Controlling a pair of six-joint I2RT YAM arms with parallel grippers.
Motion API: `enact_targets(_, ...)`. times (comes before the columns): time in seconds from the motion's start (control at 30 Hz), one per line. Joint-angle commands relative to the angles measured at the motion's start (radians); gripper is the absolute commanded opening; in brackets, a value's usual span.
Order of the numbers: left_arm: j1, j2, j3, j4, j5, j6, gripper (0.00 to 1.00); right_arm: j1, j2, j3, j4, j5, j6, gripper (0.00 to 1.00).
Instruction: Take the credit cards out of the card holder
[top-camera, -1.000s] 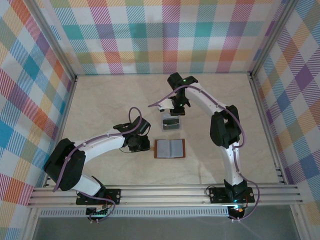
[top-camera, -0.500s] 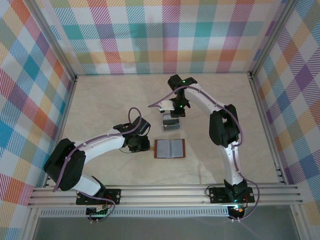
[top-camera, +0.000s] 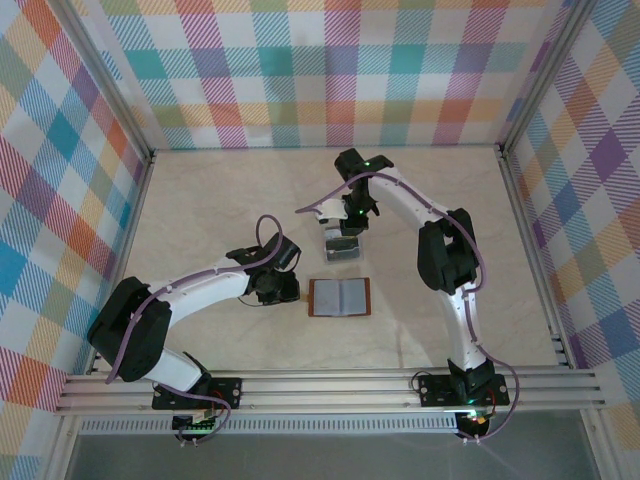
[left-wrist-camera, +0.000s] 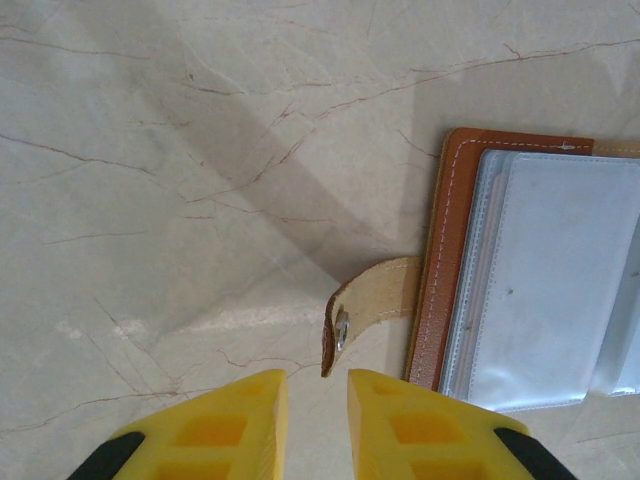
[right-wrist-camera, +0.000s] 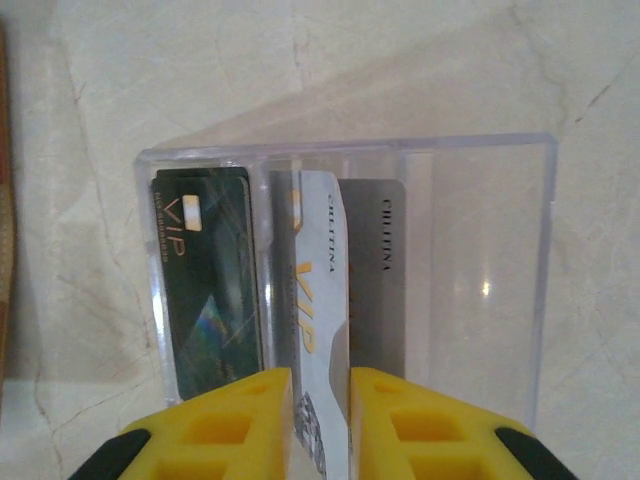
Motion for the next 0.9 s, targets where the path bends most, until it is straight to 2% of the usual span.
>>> enact_targets(0.0,0.008,-0.018,-0.013,-0.007,0.004,-0.004,0.23,-0.004,-0.047,-0.018,0.042,0.003,0.024,0.24)
enact_targets(0.27,0.008,-0.003,0.002,0.012,0.029,-0.001,0.20,-0.004,-0.142,-0.089,0.082,0.016,0.067,0.30)
enact_targets(0.4,0.008,0.008,0.010,0.034,0.052,-0.008,0.19,-0.003,-0.218,-0.172,0.161,0.014,0.149,0.31)
enact_targets(0.67,0.008,0.032,0.045,0.036,0.060,0.007,0.17,-0.003,-0.407,-0.407,0.376,-0.022,0.473,0.41)
enact_targets(0.87,0.008,0.083,0.087,0.042,0.082,0.026,0.16,-0.002,-0.542,-0.548,0.473,-0.094,0.855,0.40)
